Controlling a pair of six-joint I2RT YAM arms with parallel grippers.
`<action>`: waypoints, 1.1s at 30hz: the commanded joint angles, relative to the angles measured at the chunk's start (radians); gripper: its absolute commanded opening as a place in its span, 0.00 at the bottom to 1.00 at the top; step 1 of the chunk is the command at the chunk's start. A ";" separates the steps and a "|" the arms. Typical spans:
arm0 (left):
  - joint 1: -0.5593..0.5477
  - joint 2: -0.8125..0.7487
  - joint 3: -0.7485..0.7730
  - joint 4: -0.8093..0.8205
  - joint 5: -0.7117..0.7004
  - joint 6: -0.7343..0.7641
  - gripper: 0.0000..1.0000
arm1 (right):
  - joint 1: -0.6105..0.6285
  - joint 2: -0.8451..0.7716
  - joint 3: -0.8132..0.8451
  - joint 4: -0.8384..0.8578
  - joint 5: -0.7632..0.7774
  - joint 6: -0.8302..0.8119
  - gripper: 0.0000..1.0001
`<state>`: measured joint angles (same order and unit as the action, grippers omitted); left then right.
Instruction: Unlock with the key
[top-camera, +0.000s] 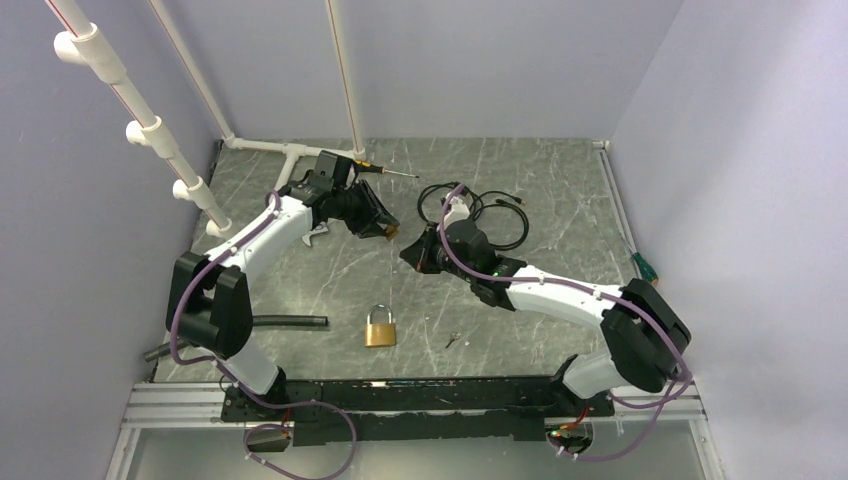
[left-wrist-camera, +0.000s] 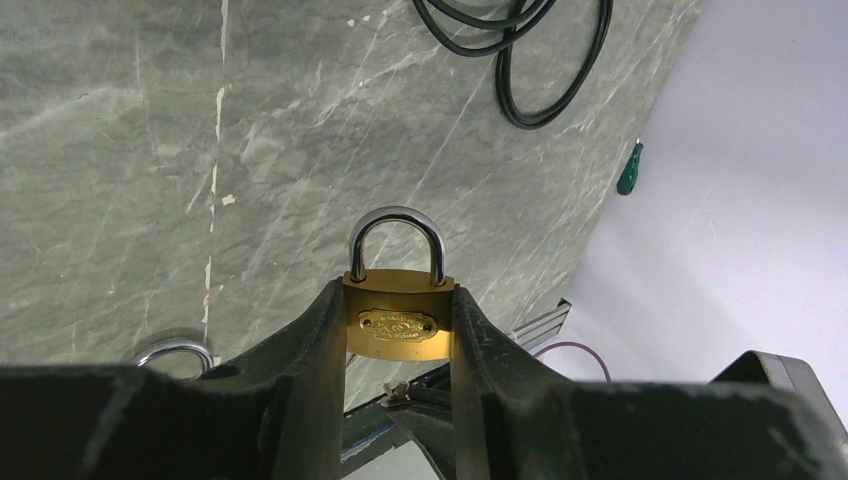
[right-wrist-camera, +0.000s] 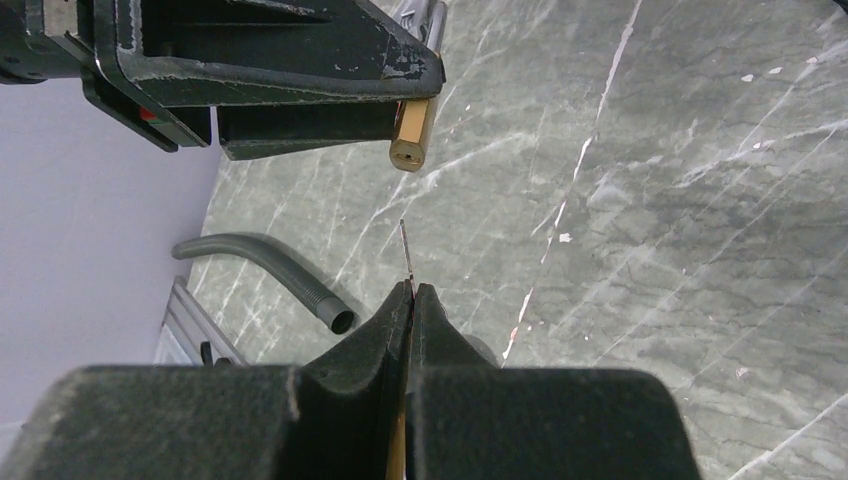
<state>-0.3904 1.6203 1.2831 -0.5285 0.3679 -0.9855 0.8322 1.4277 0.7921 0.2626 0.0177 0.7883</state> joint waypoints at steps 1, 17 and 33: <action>-0.004 -0.032 -0.003 0.031 0.016 -0.009 0.00 | 0.004 0.012 0.055 0.063 -0.001 -0.014 0.00; -0.008 -0.046 -0.017 0.042 0.019 -0.010 0.00 | 0.004 0.053 0.082 0.065 0.009 -0.014 0.00; -0.008 -0.051 -0.019 0.048 0.019 -0.008 0.00 | -0.005 0.067 0.073 0.068 0.015 -0.010 0.00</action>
<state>-0.3943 1.6180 1.2629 -0.5194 0.3687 -0.9859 0.8322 1.4929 0.8352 0.2794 0.0204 0.7860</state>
